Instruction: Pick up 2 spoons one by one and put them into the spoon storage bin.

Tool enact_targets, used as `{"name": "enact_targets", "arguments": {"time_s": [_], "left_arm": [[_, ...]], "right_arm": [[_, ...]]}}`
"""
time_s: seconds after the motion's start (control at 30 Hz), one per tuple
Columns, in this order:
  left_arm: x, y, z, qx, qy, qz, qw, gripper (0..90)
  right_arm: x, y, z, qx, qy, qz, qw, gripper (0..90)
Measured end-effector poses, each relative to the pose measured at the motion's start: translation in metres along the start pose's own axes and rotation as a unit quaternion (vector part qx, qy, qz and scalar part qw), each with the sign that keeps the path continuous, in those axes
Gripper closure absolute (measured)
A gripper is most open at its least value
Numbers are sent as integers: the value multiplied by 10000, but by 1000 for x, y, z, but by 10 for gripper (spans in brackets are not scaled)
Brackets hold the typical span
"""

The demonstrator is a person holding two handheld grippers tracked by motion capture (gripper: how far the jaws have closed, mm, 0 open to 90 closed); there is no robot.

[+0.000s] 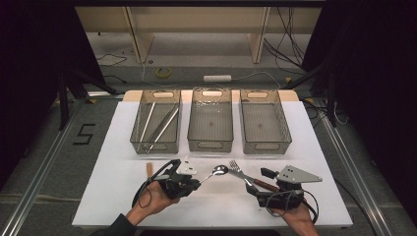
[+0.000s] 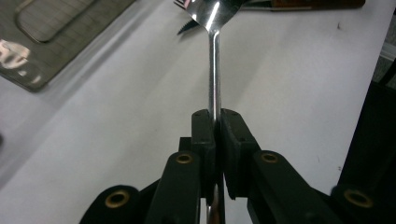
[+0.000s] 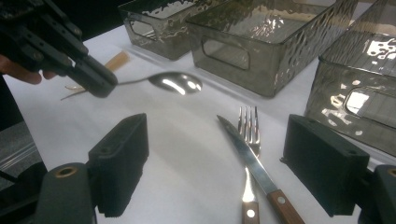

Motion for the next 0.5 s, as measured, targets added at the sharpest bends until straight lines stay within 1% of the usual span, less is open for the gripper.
{"name": "enact_targets", "arguments": {"time_s": [0.03,0.1,0.27,0.33,0.4,0.5], "left_arm": [[2,-2,2,-18,-18,3,10000,839],[5,-6,4,-104,-39,80,9999,839],[17,-14,9,-221,-158,131,9995,839],[21,-17,10,-277,-197,194,9992,840],[27,-20,11,-301,-248,193,9991,840],[36,-27,14,-377,-333,243,9984,840]], "right_arm": [[0,0,0,3,0,-4,10000,232],[0,0,0,18,7,-15,10000,232],[0,1,-1,23,9,-13,10000,232],[0,1,-1,30,13,-21,10000,232],[-1,2,-2,43,11,-28,10000,232],[-1,2,-2,35,7,-32,10000,232]]}}
Point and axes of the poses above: each handheld gripper's, and its own axes: z roughly backward along the jaws, y roughly out of its underside, x roughly to its left, the point moved 8 cm from there along -z, roughly forward along the jaws, and after that the axes turned 3 degrees about x, right-handed, at the moved point
